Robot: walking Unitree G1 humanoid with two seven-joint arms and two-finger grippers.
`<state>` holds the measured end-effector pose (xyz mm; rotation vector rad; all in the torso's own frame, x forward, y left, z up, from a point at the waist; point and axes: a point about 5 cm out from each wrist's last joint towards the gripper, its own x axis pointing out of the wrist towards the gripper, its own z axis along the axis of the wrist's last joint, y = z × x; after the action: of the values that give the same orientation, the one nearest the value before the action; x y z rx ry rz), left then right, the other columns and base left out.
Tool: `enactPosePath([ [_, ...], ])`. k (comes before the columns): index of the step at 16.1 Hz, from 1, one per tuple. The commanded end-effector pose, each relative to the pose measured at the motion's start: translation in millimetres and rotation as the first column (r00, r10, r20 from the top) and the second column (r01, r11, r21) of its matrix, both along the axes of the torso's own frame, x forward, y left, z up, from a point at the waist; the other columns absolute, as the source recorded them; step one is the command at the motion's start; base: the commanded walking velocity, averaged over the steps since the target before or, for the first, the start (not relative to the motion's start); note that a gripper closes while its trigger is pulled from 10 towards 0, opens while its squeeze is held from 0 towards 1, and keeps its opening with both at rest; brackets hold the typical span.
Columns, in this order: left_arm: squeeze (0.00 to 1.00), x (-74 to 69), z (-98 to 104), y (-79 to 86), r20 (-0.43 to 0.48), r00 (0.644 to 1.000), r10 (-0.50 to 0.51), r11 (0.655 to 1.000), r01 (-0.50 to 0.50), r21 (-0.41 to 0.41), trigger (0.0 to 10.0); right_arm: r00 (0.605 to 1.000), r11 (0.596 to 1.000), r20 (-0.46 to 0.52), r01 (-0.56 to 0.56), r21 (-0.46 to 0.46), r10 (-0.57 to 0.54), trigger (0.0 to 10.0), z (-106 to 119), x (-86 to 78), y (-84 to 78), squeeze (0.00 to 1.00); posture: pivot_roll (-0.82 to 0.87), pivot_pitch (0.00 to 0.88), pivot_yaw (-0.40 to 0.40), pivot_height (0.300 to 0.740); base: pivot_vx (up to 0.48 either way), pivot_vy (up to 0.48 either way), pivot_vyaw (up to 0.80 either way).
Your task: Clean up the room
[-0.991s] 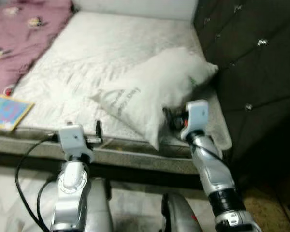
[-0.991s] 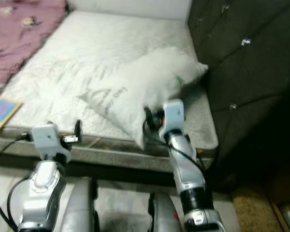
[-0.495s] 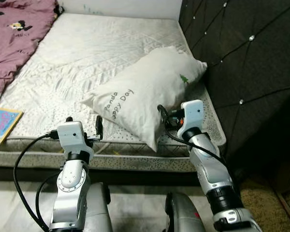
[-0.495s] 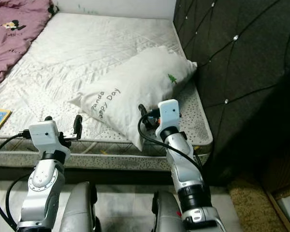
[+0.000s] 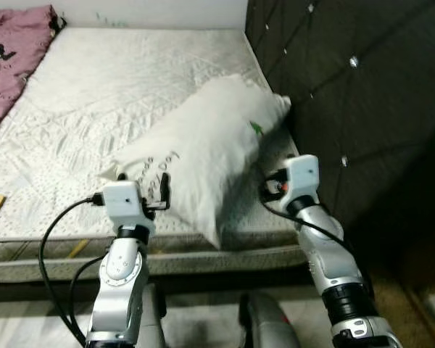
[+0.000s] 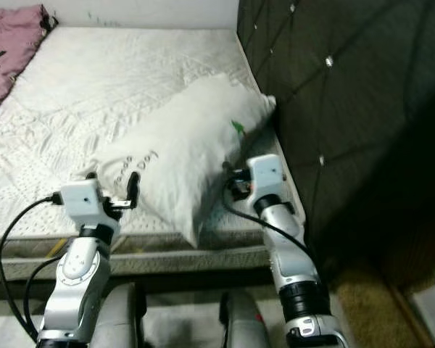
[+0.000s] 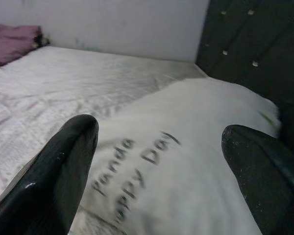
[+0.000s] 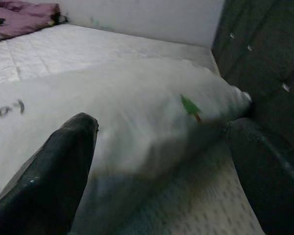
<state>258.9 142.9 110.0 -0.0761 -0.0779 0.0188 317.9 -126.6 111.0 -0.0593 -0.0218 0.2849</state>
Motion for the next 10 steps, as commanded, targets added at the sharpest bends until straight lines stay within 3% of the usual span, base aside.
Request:
enactPosePath([
  [1,0.00,-1.6,-4.3,9.7,-0.031,0.999,0.031,0.999,-0.030,0.027,10.0,0.999,0.999,0.023,-0.041,0.005,0.041,10.0,5.1,0.9,13.4,0.00,-0.05,0.058,-0.033,0.599,0.000,0.000,0.00],
  [4,0.00,-0.9,-4.1,7.1,-0.028,0.999,0.026,0.999,-0.026,0.019,10.0,0.999,0.999,0.023,-0.040,-0.008,0.040,10.0,3.7,0.7,10.7,0.00,-0.05,0.060,-0.032,0.599,0.000,0.000,0.00],
  [8,0.00,-0.1,-4.1,6.0,-0.031,0.999,0.023,1.000,-0.023,0.018,10.0,0.999,0.999,0.024,-0.047,-0.010,0.047,10.0,3.2,0.5,11.4,0.00,-0.05,0.067,-0.030,0.599,0.000,0.000,0.77],
  [10,0.00,-0.2,-3.8,5.7,-0.032,0.999,0.022,1.000,-0.021,0.017,10.0,0.999,0.999,0.020,-0.049,-0.011,0.049,10.0,2.5,0.2,12.2,0.00,-0.05,0.067,-0.030,0.599,0.000,0.000,0.00],
])
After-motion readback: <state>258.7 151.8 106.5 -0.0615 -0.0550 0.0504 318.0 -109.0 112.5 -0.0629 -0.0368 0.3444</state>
